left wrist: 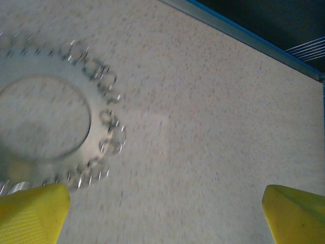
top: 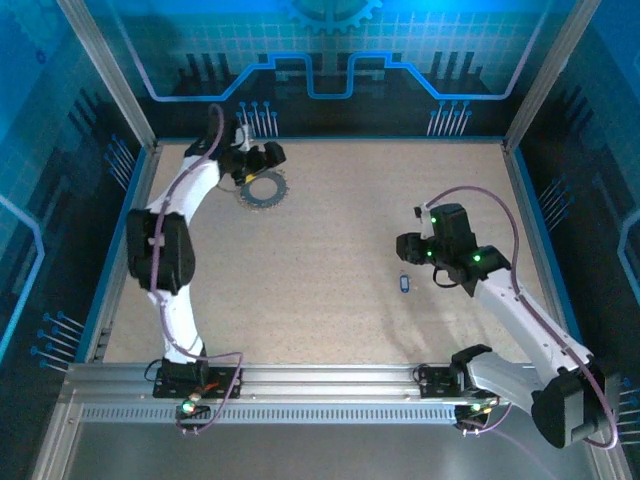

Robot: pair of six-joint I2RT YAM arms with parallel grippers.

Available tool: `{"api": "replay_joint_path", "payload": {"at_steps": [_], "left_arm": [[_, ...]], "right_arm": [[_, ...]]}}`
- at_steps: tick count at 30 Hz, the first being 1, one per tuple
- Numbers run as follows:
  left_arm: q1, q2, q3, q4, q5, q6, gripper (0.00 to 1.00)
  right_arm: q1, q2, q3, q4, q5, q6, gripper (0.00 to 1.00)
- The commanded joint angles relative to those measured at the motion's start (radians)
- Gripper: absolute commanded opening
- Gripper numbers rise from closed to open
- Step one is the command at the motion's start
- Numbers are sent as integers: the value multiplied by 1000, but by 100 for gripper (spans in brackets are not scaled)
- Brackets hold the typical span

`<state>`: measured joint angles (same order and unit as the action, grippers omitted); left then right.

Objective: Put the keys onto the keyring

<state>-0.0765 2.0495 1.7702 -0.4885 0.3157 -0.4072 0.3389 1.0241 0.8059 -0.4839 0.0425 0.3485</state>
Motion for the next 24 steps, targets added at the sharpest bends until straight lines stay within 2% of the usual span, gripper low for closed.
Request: {"api": "replay_joint_path", "payload": {"at_steps": [1, 5, 8, 13, 18, 20, 24], "left_arm": [[1, 117, 115, -38, -35, 74, 99], [-1, 230, 212, -62, -28, 77, 99], [-19, 269, 215, -51, -90, 87, 99], [-54, 318, 226, -85, -108, 82, 99], [-68, 285, 103, -12, -113, 48, 99], [-74, 268, 63, -7, -109, 41, 99], [-102, 176, -129, 117, -68, 5, 99]], "right_arm": [[17, -55, -22, 10, 44, 10, 45], [17, -128, -47, -16, 61, 8, 48], [18, -176, -70, -32, 80, 1, 51], [17, -222, -108, -21, 83, 2, 55], [16, -217, -95, -15, 76, 77, 60], [18, -191, -66, -23, 47, 101, 65], [17, -116, 14, -54, -3, 108, 65]]}}
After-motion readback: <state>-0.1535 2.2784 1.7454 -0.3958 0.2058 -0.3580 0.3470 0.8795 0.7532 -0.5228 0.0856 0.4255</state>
